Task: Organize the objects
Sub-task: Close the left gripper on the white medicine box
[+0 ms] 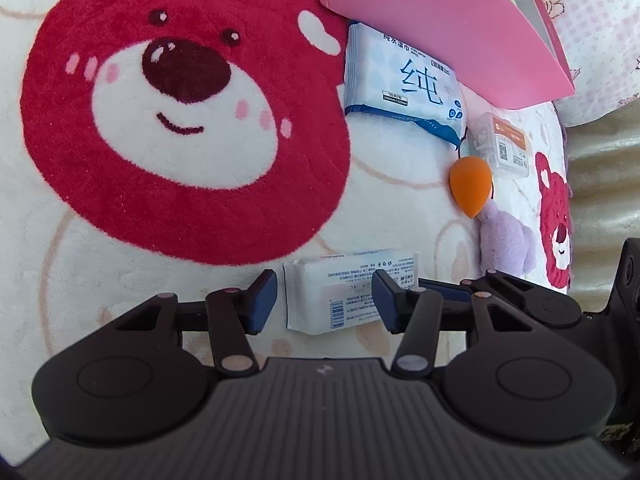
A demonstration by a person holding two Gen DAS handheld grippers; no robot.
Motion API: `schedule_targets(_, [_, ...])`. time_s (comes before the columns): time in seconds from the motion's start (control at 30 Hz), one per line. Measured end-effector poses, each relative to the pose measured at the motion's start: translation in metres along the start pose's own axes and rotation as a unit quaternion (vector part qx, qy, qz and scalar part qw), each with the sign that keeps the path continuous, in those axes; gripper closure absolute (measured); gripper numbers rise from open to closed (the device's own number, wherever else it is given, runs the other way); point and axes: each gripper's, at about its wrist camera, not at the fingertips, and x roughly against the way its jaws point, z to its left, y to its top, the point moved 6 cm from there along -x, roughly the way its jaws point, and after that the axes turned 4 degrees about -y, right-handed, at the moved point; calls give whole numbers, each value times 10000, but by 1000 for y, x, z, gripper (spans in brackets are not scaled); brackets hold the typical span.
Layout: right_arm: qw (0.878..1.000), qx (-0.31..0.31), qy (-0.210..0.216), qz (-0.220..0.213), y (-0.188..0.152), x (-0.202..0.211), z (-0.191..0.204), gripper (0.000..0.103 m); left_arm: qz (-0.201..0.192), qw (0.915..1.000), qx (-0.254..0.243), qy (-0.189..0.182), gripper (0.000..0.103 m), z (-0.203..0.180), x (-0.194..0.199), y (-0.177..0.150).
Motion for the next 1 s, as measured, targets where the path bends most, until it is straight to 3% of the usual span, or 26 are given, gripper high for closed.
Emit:
schedule_targets(0.07, [10000, -2, 7, -5, 0, -1, 1, 10, -27, 9992, 293, -266, 57, 2, -1, 0])
schedule_targets(0.37, [9997, 20, -234, -69, 0, -7, -3, 16, -31, 9984, 462, -314, 62, 3, -7, -1])
schedule_targets(0.63, [9988, 223, -411, -158, -2, -8, -4, 19, 53, 10000, 46, -5, 62, -7, -13, -10])
schedule_targets(1.0, [9974, 356, -498, -381, -4, 4, -3, 21, -87, 9997, -152, -157, 62, -17, -5, -11])
